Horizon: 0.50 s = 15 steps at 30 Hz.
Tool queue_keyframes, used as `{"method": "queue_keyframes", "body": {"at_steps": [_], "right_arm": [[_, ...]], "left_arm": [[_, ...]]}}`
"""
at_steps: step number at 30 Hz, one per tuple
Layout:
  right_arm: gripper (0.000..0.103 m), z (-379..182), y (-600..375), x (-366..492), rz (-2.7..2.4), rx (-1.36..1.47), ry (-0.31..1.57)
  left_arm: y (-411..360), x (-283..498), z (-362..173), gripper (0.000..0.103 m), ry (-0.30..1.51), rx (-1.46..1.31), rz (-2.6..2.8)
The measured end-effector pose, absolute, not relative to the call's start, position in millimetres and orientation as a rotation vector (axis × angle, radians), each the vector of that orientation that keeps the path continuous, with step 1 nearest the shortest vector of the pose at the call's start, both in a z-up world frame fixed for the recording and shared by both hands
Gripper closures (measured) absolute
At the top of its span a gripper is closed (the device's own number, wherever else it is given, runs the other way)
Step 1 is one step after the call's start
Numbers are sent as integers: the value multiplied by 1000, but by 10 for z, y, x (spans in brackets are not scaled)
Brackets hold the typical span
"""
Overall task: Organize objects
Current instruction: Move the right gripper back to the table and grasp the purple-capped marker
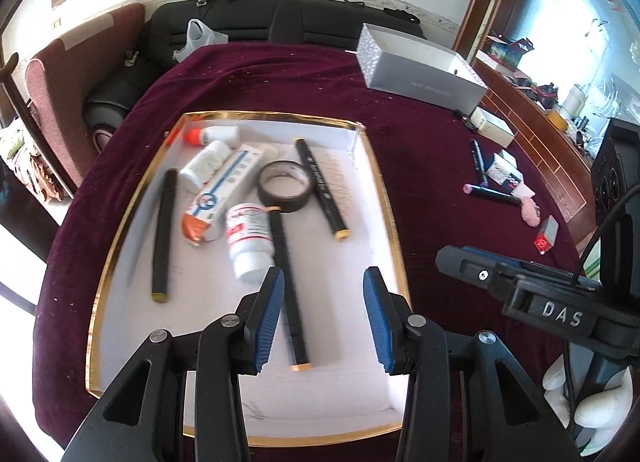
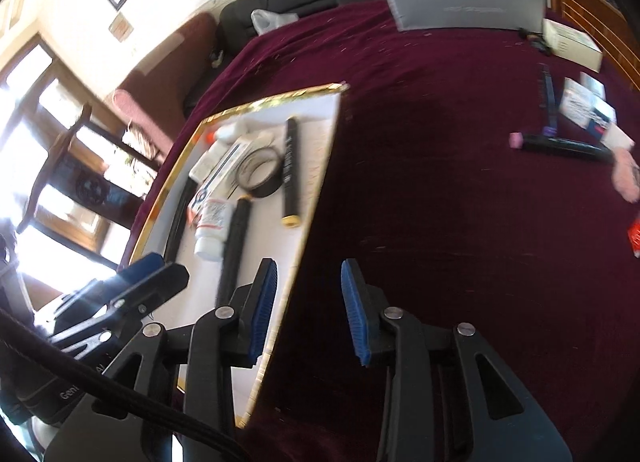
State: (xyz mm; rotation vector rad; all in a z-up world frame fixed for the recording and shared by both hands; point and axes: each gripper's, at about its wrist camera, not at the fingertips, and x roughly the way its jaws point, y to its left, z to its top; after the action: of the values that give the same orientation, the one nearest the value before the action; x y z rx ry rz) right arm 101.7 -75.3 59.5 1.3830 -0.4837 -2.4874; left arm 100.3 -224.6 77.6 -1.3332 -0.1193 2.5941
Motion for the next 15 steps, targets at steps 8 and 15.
{"method": "queue_keyframes", "body": {"at_steps": [8, 15], "right_arm": [[59, 688, 44, 1240, -2623, 1321, -585], [58, 583, 903, 1365, -2717, 1304, -816]], "left_arm": [[-1776, 1071, 788, 67, -94, -1323, 2525], [-1396, 1150, 786, 65, -86, -1304, 2465]]}}
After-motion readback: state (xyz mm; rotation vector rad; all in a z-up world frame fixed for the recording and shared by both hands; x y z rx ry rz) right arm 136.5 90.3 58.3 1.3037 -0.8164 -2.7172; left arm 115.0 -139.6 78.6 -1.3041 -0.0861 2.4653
